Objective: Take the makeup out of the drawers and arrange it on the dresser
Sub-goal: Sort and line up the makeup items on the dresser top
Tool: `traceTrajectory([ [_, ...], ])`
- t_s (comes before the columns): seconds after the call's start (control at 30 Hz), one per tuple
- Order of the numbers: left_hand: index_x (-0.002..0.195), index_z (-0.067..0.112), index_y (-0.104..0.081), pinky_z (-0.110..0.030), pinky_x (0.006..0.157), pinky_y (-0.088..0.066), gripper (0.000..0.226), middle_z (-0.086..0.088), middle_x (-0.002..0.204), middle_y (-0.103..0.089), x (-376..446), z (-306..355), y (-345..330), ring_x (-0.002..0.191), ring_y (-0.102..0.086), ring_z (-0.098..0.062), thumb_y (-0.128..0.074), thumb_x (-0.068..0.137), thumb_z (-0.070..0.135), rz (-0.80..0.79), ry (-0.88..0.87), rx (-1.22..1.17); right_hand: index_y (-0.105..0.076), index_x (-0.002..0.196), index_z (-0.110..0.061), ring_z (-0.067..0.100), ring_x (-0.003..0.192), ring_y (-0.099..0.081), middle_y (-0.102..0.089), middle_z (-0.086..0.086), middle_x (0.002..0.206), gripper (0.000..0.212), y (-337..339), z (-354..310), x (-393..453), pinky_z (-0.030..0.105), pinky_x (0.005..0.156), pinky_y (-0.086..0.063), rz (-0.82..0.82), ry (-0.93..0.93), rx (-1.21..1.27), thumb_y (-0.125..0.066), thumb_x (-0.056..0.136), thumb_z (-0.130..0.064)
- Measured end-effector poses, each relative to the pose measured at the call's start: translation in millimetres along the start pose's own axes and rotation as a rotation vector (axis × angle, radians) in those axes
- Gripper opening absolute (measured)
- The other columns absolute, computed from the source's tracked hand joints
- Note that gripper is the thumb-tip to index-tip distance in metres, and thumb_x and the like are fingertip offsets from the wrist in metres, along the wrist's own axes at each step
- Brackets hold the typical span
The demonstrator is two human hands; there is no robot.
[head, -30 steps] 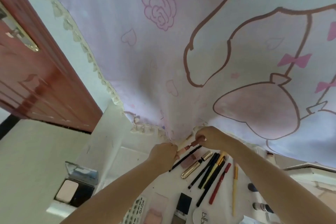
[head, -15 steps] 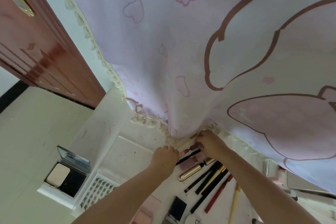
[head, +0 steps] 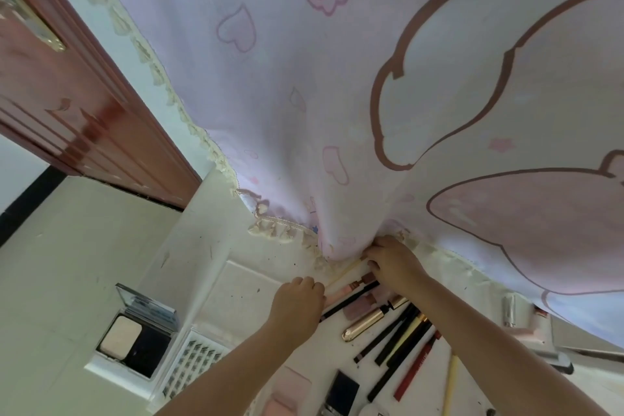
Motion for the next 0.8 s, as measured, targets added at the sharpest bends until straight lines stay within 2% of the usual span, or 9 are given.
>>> traceTrajectory([
  [0.1, 0.039, 0.019, -0.05, -0.01, 0.031, -0.027, 0.044, 0.0, 0.037, -0.045, -4.2, -5.3, 4.9, 0.031, -0.044, -0.006, -0.089, 0.019, 0.028, 0.0, 0.016, 0.014, -0.056, 0.124, -0.014, 0.02, 0.121, -0.042, -0.051, 0.005, 0.13, 0.035, -2.8, -7.7, 6.6, 0.024, 0.093, -0.036, -0.012, 0.011, -0.053, -0.042, 0.091, -0.011],
  [0.27, 0.04, 0.019, -0.052, -0.011, 0.03, -0.027, 0.043, 0.002, 0.038, -0.046, -10.6, -8.0, 5.6, 0.032, -0.045, -0.005, -0.091, 0.027, 0.032, 0.005, 0.025, -0.001, -0.054, 0.126, -0.011, 0.021, 0.129, -0.036, -0.043, 0.004, 0.14, 0.036, -4.8, -17.4, 15.5, 0.026, 0.097, -0.035, -0.049, 0.054, -0.078, -0.045, 0.091, -0.009],
  [0.4, 0.04, 0.02, -0.052, -0.012, 0.03, -0.022, 0.044, 0.003, 0.037, -0.045, -11.2, 2.4, 0.6, 0.031, -0.043, -0.004, -0.09, 0.027, 0.036, -0.039, -0.016, 0.015, -0.057, 0.122, -0.009, 0.021, 0.126, -0.038, -0.046, 0.006, 0.136, 0.032, -1.3, -13.0, 12.8, 0.026, 0.097, -0.034, -0.039, 0.093, -0.084, -0.042, 0.093, -0.011],
  [0.47, 0.039, 0.02, -0.051, -0.013, 0.03, -0.021, 0.044, 0.001, 0.036, -0.045, -9.3, 6.9, 2.1, 0.03, -0.042, -0.004, -0.09, 0.027, 0.034, -0.038, -0.037, 0.02, -0.06, 0.118, -0.008, 0.024, 0.119, -0.044, -0.052, 0.009, 0.125, 0.03, 9.9, -6.8, 3.1, 0.028, 0.092, -0.036, -0.024, 0.087, -0.075, -0.043, 0.093, -0.009],
  [0.5, 0.039, 0.02, -0.051, -0.013, 0.03, -0.02, 0.044, 0.002, 0.036, -0.045, -8.6, 8.5, 3.3, 0.03, -0.042, -0.004, -0.091, 0.027, 0.033, -0.037, -0.043, 0.019, -0.064, 0.111, -0.007, 0.028, 0.111, -0.05, -0.058, 0.012, 0.114, 0.027, 22.3, -4.4, -3.1, 0.031, 0.087, -0.041, 0.042, 0.101, -0.072, -0.045, 0.091, -0.008],
  [0.57, 0.039, 0.02, -0.051, -0.014, 0.033, -0.016, 0.043, 0.004, 0.037, -0.045, -7.6, 12.3, 6.9, 0.03, -0.042, -0.004, -0.091, 0.027, 0.032, -0.035, -0.056, 0.024, -0.071, 0.092, -0.007, 0.033, 0.085, -0.061, -0.064, 0.013, 0.085, 0.019, 46.8, 3.1, -24.6, 0.035, 0.067, -0.05, 0.183, 0.127, -0.084, -0.054, 0.083, -0.006],
  [0.6, 0.039, 0.021, -0.051, -0.013, 0.036, -0.014, 0.043, 0.004, 0.037, -0.045, -7.3, 11.1, 8.6, 0.03, -0.042, -0.004, -0.091, 0.027, 0.031, -0.039, -0.058, 0.035, -0.071, 0.093, -0.008, 0.031, 0.082, -0.062, -0.064, 0.012, 0.083, 0.02, 53.3, 5.7, -35.9, 0.034, 0.065, -0.05, 0.199, 0.128, -0.097, -0.053, 0.085, -0.008],
  [0.7, 0.04, 0.02, -0.053, -0.013, 0.035, -0.015, 0.042, 0.003, 0.037, -0.045, -7.1, 22.3, 6.8, 0.031, -0.043, -0.004, -0.091, 0.025, 0.029, -0.054, -0.124, 0.073, -0.056, 0.119, -0.014, 0.023, 0.104, -0.054, -0.061, 0.008, 0.107, 0.031, 33.5, 31.6, -74.6, 0.029, 0.084, -0.04, -0.03, -0.005, -0.156, -0.034, 0.098, -0.019],
  [0.8, 0.044, 0.021, -0.059, -0.013, 0.036, -0.016, 0.038, 0.005, 0.041, -0.05, -4.0, 46.1, 15.6, 0.034, -0.047, -0.004, -0.092, 0.026, 0.03, -0.019, -0.199, 0.11, -0.051, 0.122, -0.017, 0.021, 0.106, -0.053, -0.059, 0.006, 0.109, 0.03, 25.6, 46.3, -108.5, 0.026, 0.081, -0.039, -0.107, -0.082, -0.228, -0.035, 0.097, -0.016],
])
Point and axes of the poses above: each hand's wrist, its own x-axis towards the middle knuckle, its own y-axis out of the back of the hand, z = x × y, the point moved 10 cm from there along x, towards the middle knuckle
